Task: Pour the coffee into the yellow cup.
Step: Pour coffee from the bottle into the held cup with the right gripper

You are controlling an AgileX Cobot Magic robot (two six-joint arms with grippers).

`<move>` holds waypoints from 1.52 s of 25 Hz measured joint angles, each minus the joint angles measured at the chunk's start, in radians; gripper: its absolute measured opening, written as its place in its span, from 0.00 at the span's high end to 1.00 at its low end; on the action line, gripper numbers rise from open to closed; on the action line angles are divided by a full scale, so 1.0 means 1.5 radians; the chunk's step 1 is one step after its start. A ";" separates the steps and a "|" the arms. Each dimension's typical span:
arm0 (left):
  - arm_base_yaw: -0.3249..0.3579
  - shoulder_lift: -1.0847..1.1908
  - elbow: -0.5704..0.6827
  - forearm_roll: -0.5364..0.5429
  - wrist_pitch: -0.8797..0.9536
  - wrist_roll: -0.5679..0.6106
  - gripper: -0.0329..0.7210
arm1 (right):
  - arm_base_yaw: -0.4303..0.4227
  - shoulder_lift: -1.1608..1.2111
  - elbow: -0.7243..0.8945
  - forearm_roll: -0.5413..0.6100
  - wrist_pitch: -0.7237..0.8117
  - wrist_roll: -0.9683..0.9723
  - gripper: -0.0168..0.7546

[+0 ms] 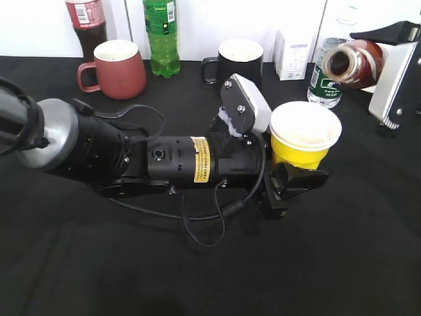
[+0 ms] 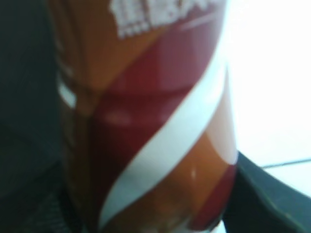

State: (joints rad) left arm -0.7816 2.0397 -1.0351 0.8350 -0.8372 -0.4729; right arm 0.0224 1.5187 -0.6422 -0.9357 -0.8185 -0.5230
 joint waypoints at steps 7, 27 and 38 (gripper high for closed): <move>0.000 0.000 0.000 0.000 0.004 0.000 0.36 | 0.000 0.000 0.000 0.000 0.000 -0.112 0.27; 0.000 0.000 0.000 0.000 -0.025 0.000 0.36 | 0.000 0.000 0.000 0.015 0.000 -0.225 0.27; 0.000 0.000 0.002 0.001 -0.024 0.000 0.36 | 0.000 0.000 0.000 0.033 0.000 -0.268 0.27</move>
State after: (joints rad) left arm -0.7816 2.0400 -1.0321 0.8361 -0.8740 -0.4729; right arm 0.0224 1.5187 -0.6422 -0.8867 -0.8182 -0.9248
